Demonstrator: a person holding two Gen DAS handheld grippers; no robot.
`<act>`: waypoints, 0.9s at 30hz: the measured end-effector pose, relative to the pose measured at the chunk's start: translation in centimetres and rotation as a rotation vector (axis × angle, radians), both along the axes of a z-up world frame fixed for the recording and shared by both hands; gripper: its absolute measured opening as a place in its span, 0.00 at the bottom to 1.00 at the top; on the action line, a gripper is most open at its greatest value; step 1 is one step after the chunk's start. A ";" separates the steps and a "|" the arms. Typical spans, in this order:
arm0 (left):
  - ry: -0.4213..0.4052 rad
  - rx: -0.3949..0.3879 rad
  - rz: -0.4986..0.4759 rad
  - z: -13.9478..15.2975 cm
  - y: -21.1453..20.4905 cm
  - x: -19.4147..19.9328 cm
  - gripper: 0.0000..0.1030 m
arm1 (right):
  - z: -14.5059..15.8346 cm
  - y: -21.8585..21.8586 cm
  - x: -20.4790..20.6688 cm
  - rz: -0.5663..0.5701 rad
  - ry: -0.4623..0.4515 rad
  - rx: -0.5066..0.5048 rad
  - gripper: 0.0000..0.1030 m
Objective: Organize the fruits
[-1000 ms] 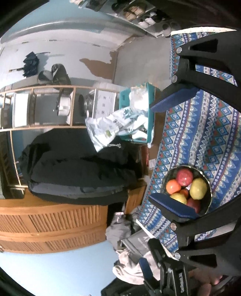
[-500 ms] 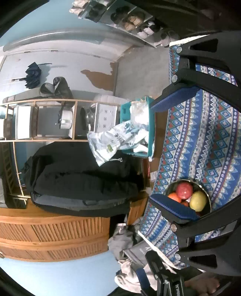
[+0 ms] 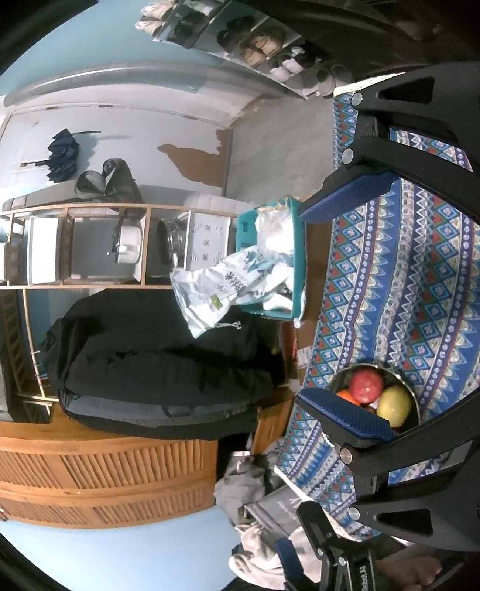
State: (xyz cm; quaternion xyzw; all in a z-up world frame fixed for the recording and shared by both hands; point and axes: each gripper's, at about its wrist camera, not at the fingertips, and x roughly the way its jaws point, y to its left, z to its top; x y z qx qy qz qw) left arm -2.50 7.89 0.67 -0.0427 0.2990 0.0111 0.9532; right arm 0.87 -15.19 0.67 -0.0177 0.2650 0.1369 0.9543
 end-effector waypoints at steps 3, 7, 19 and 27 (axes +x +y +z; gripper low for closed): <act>0.002 0.000 0.002 0.0 0.0 0.0 0.99 | 0.0 0.0 0.0 0.000 0.001 0.001 0.87; 0.008 -0.001 0.003 0.0 -0.1 -0.1 0.99 | 0.1 0.0 0.0 0.002 0.004 -0.002 0.87; 0.010 -0.013 0.013 0.2 -0.2 0.1 0.99 | -0.1 0.0 0.1 0.006 0.008 -0.002 0.87; 0.014 -0.011 0.017 0.1 -0.2 0.1 0.99 | 0.0 0.0 0.1 0.004 0.007 -0.002 0.87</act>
